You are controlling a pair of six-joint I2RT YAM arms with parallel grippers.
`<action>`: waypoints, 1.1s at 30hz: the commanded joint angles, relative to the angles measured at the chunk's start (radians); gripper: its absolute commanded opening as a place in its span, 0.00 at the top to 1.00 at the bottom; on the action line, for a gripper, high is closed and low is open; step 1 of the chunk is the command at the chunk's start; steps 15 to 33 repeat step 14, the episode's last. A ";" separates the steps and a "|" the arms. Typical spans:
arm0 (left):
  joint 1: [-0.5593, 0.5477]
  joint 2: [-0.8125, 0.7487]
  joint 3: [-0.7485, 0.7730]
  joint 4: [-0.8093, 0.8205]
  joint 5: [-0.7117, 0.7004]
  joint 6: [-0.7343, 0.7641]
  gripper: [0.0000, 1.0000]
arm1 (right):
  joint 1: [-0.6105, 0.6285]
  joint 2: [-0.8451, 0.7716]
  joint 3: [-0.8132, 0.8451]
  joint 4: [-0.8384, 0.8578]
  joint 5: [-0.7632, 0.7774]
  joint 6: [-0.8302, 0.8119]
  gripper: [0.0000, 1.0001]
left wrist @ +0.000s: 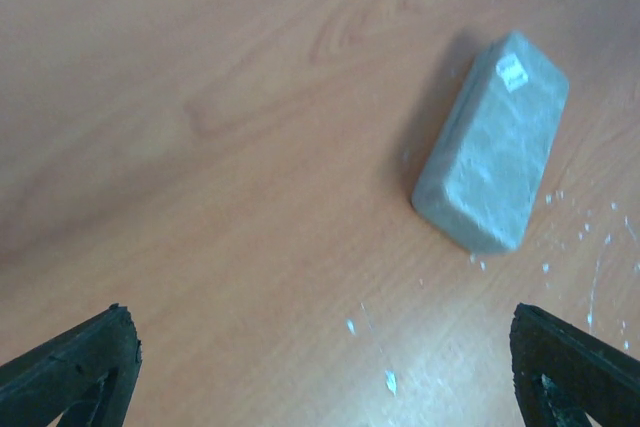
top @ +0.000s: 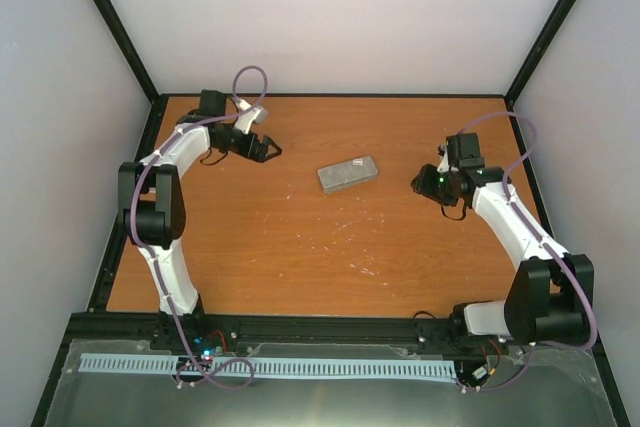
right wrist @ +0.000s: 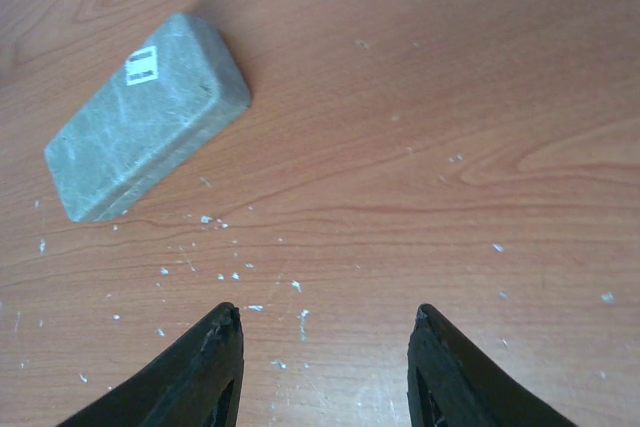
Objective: Organize the sunglasses
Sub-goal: Reset both arms
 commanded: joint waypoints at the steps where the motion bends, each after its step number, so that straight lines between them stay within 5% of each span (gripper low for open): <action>1: 0.005 -0.072 -0.079 0.022 -0.008 0.048 0.00 | -0.011 -0.050 -0.043 -0.025 0.061 0.057 0.55; 33: 0.008 -0.063 -0.117 0.014 0.002 0.059 0.00 | -0.016 -0.085 -0.129 0.010 0.081 0.127 0.55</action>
